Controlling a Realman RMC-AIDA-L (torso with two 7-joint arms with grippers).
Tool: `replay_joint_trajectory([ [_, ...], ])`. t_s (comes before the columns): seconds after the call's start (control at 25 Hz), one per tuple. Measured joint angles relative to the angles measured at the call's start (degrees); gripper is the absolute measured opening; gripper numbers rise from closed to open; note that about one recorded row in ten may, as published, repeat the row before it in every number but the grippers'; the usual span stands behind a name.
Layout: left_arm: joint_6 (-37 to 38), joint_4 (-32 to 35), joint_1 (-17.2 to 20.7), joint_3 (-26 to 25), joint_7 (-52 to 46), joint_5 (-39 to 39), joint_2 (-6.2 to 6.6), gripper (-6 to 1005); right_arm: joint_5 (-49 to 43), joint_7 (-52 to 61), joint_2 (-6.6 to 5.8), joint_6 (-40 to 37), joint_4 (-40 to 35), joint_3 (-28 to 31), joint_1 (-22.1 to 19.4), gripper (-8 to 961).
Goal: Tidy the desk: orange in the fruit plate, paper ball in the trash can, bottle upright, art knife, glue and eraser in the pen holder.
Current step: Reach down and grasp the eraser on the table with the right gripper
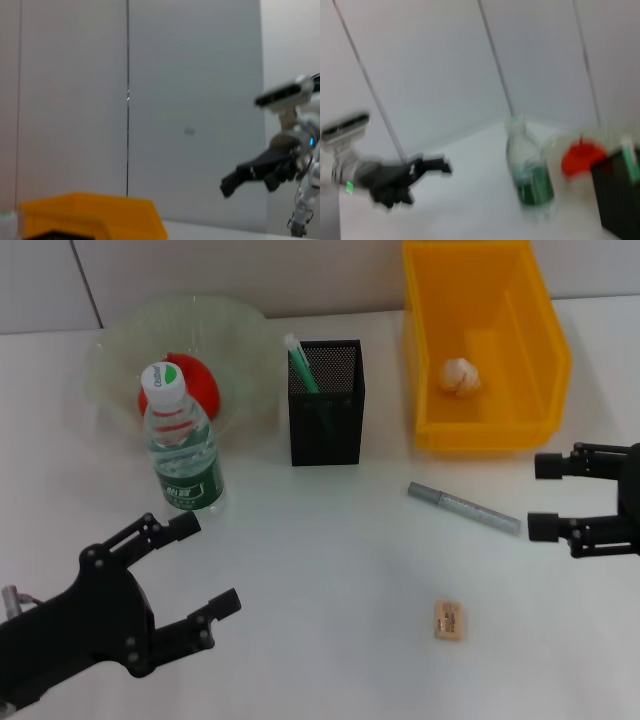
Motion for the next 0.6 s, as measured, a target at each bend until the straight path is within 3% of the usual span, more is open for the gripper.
replay_joint_trajectory([
  [0.08,-0.56,-0.45,0.01,0.07,0.00,0.04,-0.03,844,-2.28,3.16,-0.03,-0.88,-3.59,-0.90,0.81,830],
  [0.2,-3.87,-1.38,0.30,0.18,-0.03,0.18,-0.56,844,-13.88,16.46,-1.11,-5.87,-17.38,-8.44,6.87,831],
  [0.24,-3.87,-1.38,0.30,0.18,-0.03,0.18,-0.56,844,-13.88,16.46,-1.11,-5.87,-17.38,-8.44,6.87,831],
  [0.36,-5.78,-1.26,0.50,0.29,-0.04,0.26,-0.78,844,-21.31,23.70,-1.42,-9.83,-22.83,-14.59,11.99,831],
  [0.4,-6.11,-1.27,0.51,0.29,-0.18,0.29,-0.77,844,-25.92,26.36,-0.82,-10.59,-24.74,-18.68,14.53,831],
  [0.44,-6.11,-1.27,0.51,0.29,-0.18,0.29,-0.77,844,-25.92,26.36,-0.82,-10.59,-24.74,-18.68,14.53,831],
  [0.56,-6.05,-1.10,0.53,0.29,-0.62,0.33,-0.65,844,-33.21,28.80,0.71,-10.56,-25.35,-25.56,16.97,830],
  [0.6,-5.92,-1.09,0.50,0.29,-0.72,0.34,-0.58,844,-36.01,30.62,1.34,-9.27,-25.09,-30.51,17.77,830],
])
